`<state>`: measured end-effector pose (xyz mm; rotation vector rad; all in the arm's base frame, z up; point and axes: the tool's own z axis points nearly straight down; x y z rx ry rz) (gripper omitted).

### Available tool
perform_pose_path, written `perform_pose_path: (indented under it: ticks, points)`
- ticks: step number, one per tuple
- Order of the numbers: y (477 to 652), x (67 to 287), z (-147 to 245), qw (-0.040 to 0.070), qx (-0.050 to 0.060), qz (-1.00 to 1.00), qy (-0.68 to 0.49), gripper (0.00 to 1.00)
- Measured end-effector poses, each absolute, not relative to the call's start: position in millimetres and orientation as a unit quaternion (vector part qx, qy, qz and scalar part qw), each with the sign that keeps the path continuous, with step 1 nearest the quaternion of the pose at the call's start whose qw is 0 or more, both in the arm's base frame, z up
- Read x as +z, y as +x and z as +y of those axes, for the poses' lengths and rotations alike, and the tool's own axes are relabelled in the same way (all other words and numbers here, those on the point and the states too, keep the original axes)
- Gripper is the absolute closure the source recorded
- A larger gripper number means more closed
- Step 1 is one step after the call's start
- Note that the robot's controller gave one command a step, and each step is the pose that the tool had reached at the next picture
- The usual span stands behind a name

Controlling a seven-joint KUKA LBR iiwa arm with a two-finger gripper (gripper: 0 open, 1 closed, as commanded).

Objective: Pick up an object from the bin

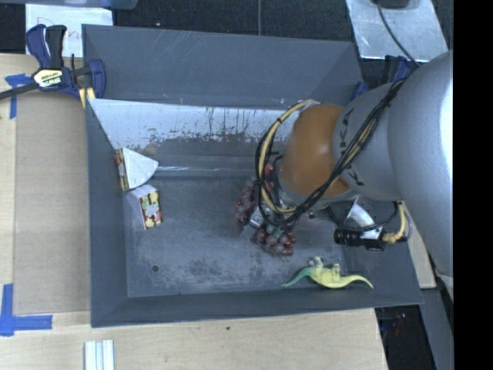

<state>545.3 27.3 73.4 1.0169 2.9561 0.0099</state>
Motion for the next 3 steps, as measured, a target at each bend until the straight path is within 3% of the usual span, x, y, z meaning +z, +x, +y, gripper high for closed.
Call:
perform_pose_path:
  ticks: [1, 3]
  points:
    - [544.9, 84, 27, 0.008, 0.003, 0.946, 0.325, 1.00]
    - [544.9, 129, 27, 0.009, 0.003, 0.946, 0.324, 1.00]
